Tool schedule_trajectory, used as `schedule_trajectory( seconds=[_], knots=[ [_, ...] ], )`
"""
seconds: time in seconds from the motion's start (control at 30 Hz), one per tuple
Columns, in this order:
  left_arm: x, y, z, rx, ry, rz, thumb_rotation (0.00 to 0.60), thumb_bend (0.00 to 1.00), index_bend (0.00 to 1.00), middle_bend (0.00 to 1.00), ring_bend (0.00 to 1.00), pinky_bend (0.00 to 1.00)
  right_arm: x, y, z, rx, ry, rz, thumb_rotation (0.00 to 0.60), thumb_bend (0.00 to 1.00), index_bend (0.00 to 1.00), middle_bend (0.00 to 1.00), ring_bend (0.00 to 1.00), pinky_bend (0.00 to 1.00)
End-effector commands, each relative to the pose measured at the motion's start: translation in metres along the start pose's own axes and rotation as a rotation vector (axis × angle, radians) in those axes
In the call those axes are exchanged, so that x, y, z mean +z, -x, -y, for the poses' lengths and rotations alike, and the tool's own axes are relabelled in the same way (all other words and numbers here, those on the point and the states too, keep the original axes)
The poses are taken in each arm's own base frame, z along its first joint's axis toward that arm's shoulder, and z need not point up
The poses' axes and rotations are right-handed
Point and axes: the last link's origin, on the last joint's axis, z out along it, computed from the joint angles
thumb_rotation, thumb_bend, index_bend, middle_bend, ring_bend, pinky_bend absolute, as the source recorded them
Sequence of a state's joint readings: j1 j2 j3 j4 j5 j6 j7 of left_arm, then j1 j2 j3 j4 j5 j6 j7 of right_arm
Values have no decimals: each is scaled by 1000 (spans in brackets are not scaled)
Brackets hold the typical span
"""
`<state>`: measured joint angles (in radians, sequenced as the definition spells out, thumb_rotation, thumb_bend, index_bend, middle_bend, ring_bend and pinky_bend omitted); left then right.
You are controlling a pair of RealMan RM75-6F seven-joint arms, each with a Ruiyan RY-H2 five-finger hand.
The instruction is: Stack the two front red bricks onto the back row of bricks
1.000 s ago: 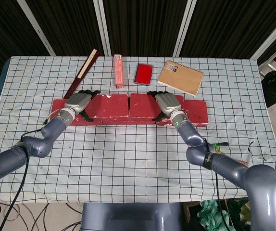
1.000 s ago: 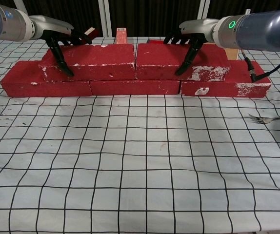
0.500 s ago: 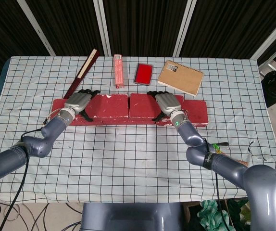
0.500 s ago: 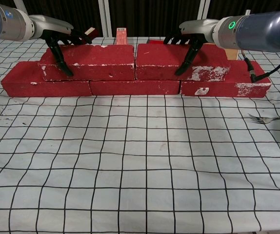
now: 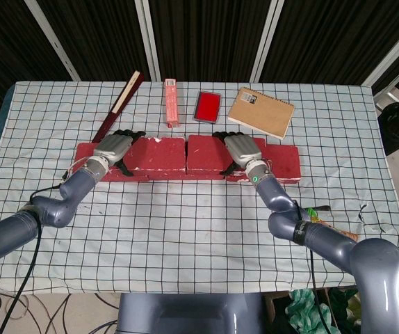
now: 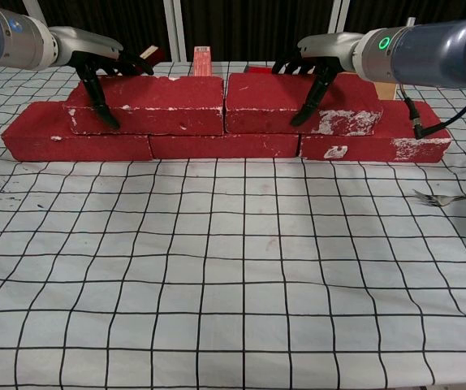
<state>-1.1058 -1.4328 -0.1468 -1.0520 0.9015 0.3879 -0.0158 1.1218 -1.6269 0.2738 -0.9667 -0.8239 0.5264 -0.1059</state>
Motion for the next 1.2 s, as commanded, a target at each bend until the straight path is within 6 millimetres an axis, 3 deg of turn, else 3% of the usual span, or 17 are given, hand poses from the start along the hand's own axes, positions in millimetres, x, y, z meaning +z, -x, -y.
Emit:
schedule_trajectory(
  seconds=[0.03, 0.27, 0.57, 1.2],
  knots=[
    [1, 0, -1, 4, 2, 3, 600, 39, 37, 100, 0, 38, 0, 0, 0, -2, 1, 6, 600, 221, 294, 236, 203, 192],
    [2, 1, -1, 6, 4, 3, 600, 2, 37, 82, 0, 20, -1, 1, 0, 2, -1, 23, 600, 162, 192, 152, 147, 180],
    [2, 0, -2, -3, 4, -1, 600, 0, 31, 48, 0, 0, -2, 1, 0, 5, -4, 41, 600, 124, 141, 82, 105, 161],
    [-1, -3, -5, -19, 9, -7, 600, 0, 22, 32, 0, 0, -5, -3, 5, 34, -20, 23, 600, 76, 78, 45, 69, 116]
  ],
)
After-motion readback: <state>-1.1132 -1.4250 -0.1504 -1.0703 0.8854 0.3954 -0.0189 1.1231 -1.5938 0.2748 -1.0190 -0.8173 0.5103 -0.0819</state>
